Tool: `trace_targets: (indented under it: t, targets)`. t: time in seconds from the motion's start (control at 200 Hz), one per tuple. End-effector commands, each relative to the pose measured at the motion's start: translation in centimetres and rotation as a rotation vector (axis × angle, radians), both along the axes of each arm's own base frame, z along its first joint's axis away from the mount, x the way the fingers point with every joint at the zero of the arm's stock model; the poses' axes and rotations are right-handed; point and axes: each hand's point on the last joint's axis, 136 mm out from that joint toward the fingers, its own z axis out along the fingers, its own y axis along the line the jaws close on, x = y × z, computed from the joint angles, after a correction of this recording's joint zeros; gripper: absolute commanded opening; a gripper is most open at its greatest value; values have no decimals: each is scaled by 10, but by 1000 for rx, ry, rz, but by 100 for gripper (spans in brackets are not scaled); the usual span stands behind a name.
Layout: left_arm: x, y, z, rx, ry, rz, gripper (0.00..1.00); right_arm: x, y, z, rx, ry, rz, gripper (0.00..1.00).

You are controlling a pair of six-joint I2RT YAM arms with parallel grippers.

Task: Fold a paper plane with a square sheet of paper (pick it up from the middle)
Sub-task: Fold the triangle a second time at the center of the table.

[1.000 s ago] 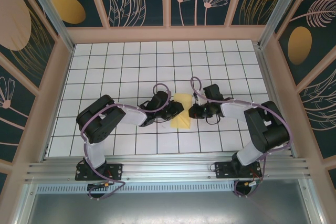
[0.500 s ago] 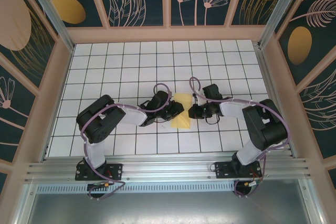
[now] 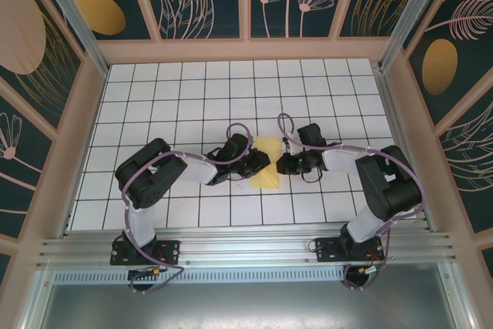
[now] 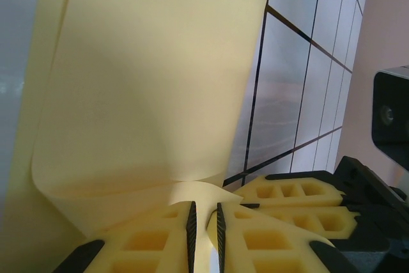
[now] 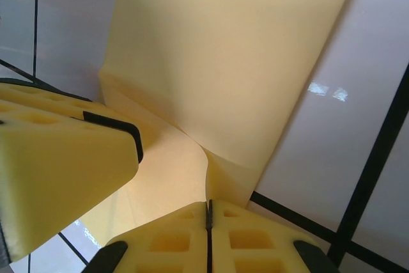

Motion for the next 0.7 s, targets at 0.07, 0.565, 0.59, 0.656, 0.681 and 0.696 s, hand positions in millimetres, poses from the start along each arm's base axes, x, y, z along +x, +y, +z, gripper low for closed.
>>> trace_targets:
  t: [0.07,0.565,0.59,0.656,0.681,0.696]
  targets:
    - [-1,-1,-6,15,9,-14,18,7,1,2,-1,-12,14,9]
    - [-4,13,-21,52,36,31,15,9,2,7,5,-4,-6,13]
    - [-5,13,-22,55,37,31,15,9,1,7,4,-2,-8,13]
    - [-5,13,-24,54,40,28,15,7,2,10,10,-2,-6,13]
    - [-6,13,-24,51,42,28,15,7,2,12,15,-4,-6,13]
    - [-6,12,-24,50,41,25,15,6,2,12,16,-3,-6,13]
